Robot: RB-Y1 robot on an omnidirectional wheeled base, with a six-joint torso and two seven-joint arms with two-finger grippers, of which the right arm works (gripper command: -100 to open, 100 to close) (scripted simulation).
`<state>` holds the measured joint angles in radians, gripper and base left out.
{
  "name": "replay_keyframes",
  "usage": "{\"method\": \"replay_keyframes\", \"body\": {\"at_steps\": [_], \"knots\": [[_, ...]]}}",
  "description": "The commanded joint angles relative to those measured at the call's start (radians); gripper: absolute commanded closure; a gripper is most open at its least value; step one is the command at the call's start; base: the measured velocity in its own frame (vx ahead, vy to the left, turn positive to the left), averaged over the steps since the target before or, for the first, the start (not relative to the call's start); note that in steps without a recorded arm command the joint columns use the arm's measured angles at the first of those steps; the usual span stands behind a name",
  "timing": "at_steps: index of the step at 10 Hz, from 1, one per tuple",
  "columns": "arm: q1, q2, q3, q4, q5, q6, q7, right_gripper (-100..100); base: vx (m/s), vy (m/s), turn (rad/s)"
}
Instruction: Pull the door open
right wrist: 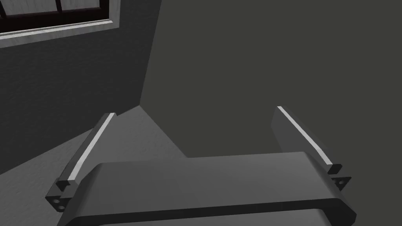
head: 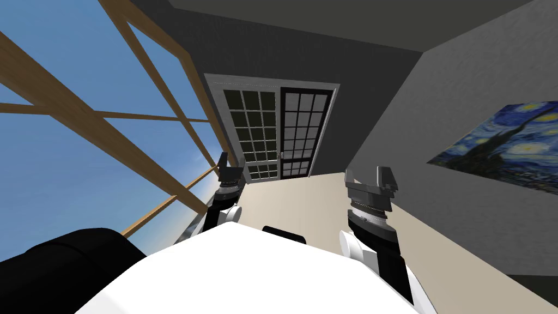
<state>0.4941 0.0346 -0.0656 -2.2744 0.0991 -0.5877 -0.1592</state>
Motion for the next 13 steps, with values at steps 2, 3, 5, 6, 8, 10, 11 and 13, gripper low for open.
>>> {"method": "replay_keyframes", "body": {"at_steps": [2,3,5,6,8,10,11,13], "knots": [[-0.019,-0.020,-0.007,0.055,0.018,-0.010,0.048,-100,0.116,0.031,0.022],[-0.026,-0.027,-0.010,0.076,0.025,-0.014,0.067,-100,0.183,0.064,0.018],[-0.040,-0.039,-0.016,0.119,0.039,-0.021,0.104,-100,0.152,0.058,0.019],[-0.045,-0.044,-0.018,0.134,0.044,-0.024,0.117,-100,0.109,0.052,0.013],[-0.063,-0.056,-0.025,0.185,0.060,-0.033,0.161,-100,0.128,0.057,0.019],[-0.075,-0.065,-0.030,0.223,0.072,-0.040,0.195,-100,0.095,0.030,0.015],[-0.082,-0.069,-0.033,0.242,0.078,-0.043,0.212,-100,0.085,0.034,0.020],[-0.096,-0.077,-0.038,0.284,0.092,-0.050,0.248,-100,0.095,0.035,0.014]]}}
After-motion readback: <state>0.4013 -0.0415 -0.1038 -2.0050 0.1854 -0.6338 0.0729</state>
